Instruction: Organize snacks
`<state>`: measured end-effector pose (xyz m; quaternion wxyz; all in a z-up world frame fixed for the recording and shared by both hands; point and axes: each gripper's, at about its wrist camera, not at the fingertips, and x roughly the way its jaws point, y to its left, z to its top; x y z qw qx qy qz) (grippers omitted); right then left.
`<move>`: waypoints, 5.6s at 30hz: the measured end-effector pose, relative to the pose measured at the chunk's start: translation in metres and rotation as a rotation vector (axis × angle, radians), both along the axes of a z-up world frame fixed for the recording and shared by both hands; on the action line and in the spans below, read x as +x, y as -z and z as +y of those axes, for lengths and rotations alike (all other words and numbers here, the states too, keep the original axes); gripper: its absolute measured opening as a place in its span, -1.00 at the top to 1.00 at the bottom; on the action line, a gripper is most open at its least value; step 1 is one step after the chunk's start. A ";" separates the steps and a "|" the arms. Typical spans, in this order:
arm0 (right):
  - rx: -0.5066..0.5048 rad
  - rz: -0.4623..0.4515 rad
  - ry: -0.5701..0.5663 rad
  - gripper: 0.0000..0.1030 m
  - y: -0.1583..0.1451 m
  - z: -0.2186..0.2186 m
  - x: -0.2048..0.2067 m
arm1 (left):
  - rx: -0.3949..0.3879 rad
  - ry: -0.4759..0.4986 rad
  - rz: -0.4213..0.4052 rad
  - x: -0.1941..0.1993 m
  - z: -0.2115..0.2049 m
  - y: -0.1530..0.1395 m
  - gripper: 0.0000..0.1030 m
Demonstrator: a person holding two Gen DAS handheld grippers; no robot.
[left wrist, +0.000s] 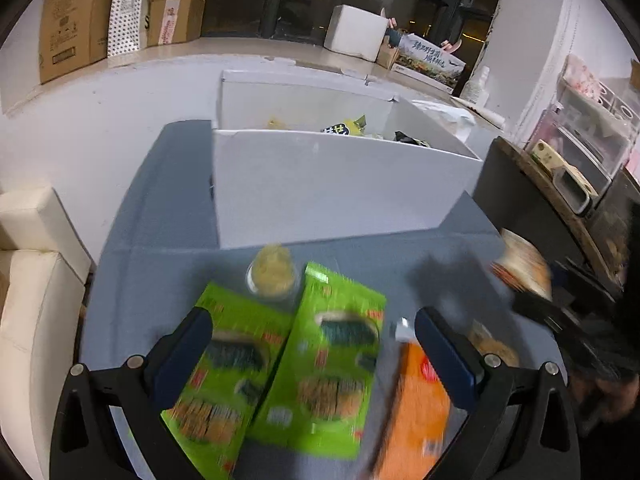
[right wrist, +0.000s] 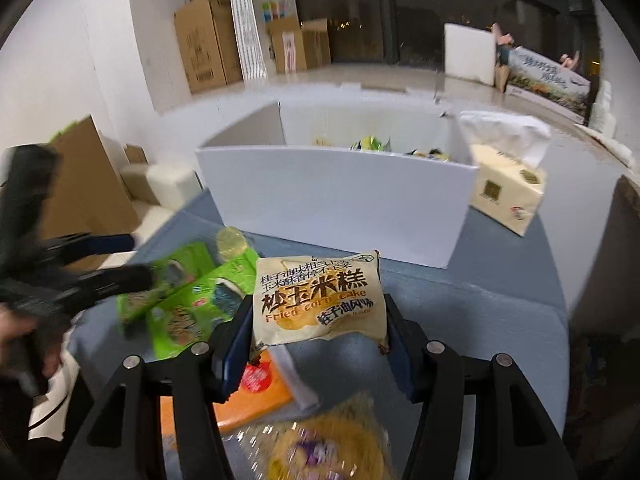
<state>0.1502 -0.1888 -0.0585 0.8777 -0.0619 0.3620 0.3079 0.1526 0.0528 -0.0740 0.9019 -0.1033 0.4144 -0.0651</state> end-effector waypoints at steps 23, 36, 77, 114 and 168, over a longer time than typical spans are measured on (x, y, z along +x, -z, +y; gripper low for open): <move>0.086 0.021 0.055 -0.23 0.003 -0.034 -0.025 | 0.053 -0.054 0.001 0.037 0.006 0.025 0.31; 0.132 0.014 0.046 -0.23 -0.019 -0.025 -0.006 | 0.060 0.002 -0.251 -0.017 -0.008 -0.075 0.31; 0.116 0.035 0.164 -1.00 -0.055 0.013 0.152 | 0.100 -0.037 -0.202 0.083 -0.003 -0.095 -1.00; -0.190 0.123 -0.124 -1.00 0.078 -0.016 -0.032 | 0.015 0.168 -0.092 -0.114 -0.036 -0.018 -1.00; -0.009 0.069 0.024 -0.58 0.032 -0.072 -0.050 | 0.053 0.335 0.108 -0.039 -0.097 0.037 0.46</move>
